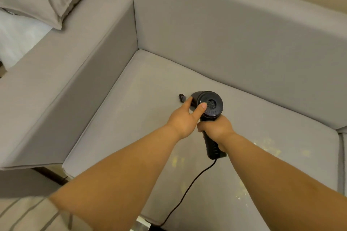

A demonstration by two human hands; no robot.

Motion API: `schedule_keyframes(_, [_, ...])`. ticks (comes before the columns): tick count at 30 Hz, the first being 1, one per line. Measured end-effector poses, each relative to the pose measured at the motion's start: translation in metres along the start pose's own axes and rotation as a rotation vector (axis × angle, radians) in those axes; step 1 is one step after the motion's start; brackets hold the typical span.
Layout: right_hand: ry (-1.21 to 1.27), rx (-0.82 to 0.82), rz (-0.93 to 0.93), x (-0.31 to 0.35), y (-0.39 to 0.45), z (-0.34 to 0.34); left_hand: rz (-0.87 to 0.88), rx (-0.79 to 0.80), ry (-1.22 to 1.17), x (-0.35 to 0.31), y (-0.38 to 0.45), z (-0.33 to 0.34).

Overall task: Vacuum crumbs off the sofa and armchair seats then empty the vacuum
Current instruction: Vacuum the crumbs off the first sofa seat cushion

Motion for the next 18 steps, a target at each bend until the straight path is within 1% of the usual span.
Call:
schedule_keyframes(8, [-0.063, 0.004, 0.039, -0.017, -0.014, -0.002, -0.015, 0.045, -0.037, 0.016, -0.014, 0.009])
schedule_keyframes(12, [-0.072, 0.016, 0.04, -0.038, -0.029, -0.003, -0.039, 0.06, -0.029, 0.027, -0.033, 0.023])
schedule_keyframes(18, [-0.041, 0.055, 0.067, -0.089, -0.064, -0.008, -0.036, 0.039, -0.033, 0.047, -0.08, 0.061])
Point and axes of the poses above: each hand's wrist, its own y-axis towards the middle knuckle, its own z-axis out of the palm, x = y × z, the point moved 2 cm from there along y, towards the middle knuckle, and after that the axes turned 12 degrees about -y, right-handed, at the moved point
